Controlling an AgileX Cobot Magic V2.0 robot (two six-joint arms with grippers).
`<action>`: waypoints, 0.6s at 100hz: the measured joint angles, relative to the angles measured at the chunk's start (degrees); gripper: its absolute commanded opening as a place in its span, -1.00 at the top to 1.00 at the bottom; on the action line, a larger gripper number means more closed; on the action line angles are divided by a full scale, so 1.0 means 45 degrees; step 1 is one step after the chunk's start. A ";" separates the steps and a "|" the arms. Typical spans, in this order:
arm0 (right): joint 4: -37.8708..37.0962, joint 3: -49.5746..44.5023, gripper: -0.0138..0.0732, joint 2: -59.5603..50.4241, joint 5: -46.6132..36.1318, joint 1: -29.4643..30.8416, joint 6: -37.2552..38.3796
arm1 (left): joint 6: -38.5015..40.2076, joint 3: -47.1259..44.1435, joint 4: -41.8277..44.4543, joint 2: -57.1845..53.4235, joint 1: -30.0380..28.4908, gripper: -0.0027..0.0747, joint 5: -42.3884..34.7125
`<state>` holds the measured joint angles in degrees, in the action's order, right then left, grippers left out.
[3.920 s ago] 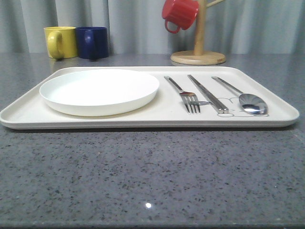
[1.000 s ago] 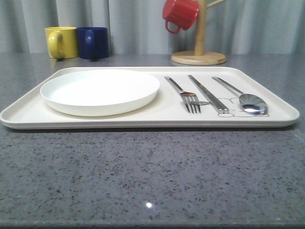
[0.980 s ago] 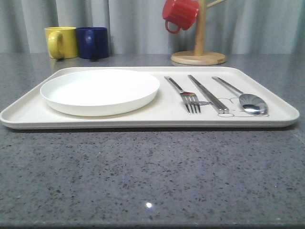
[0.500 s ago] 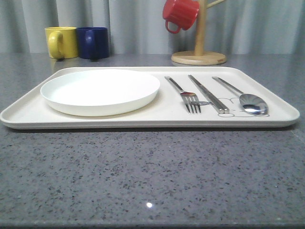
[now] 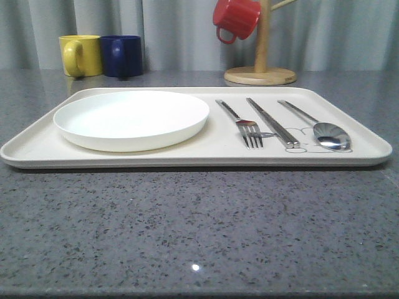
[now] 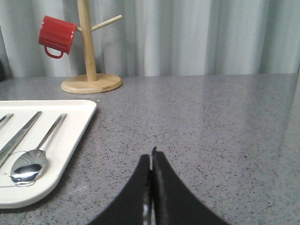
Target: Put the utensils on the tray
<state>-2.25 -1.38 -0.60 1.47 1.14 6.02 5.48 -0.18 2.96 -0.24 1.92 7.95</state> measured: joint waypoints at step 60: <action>0.0000 0.0000 0.84 0.0000 0.0000 0.0000 0.0000 | 0.0020 0.0000 0.0028 0.0000 -0.0017 0.98 -0.0798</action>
<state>-2.25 -1.38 -0.60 1.47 1.14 6.02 5.57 -0.18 3.09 -0.24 1.84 4.35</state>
